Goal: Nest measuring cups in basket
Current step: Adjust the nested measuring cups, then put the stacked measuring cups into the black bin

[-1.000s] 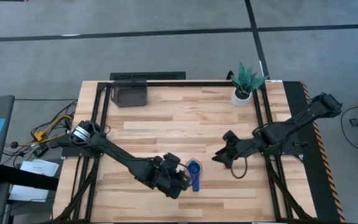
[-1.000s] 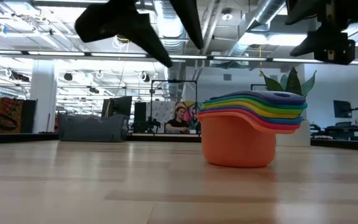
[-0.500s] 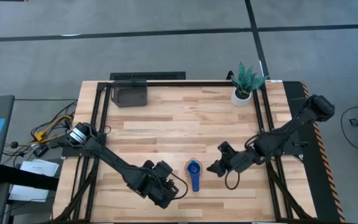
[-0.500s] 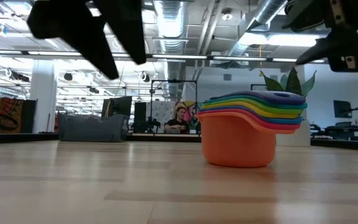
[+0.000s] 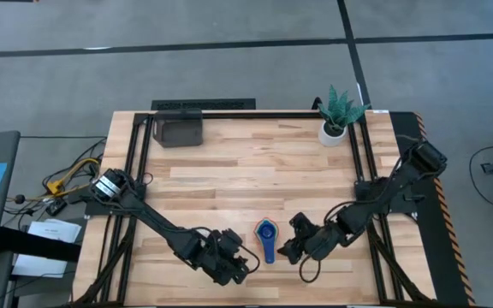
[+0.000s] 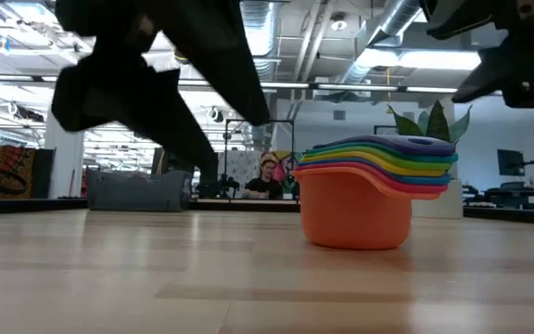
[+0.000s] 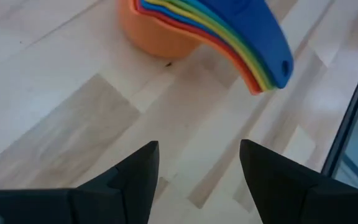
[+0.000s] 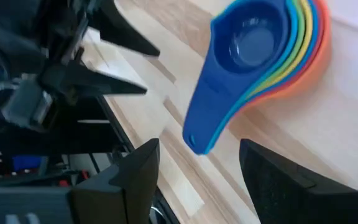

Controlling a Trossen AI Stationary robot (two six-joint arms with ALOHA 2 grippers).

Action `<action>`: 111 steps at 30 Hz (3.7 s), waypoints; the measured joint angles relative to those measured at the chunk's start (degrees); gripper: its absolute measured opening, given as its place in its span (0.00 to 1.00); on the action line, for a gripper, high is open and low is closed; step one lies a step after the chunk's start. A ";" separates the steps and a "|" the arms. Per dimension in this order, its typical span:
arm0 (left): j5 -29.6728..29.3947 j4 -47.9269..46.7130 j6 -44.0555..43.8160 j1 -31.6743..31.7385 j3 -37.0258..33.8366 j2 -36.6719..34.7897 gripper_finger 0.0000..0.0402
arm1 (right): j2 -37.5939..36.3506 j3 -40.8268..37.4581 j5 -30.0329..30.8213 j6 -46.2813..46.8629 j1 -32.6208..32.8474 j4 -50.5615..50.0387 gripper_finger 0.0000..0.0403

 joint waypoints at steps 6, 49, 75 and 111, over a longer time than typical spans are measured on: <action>-0.45 9.91 3.58 0.16 -4.69 0.00 0.53 | 4.21 0.23 -0.02 2.43 1.51 1.94 0.64; 3.78 27.13 21.66 6.44 -9.19 0.02 0.53 | 13.74 0.16 -4.93 -0.01 -4.80 15.62 0.67; 3.72 25.71 4.22 7.98 -9.13 -0.85 0.53 | 7.43 0.13 -13.62 -12.94 -7.08 -5.23 0.67; 5.53 5.24 -5.67 7.82 -2.37 -1.84 0.53 | 5.37 0.17 -12.11 -14.15 -10.91 -1.89 0.67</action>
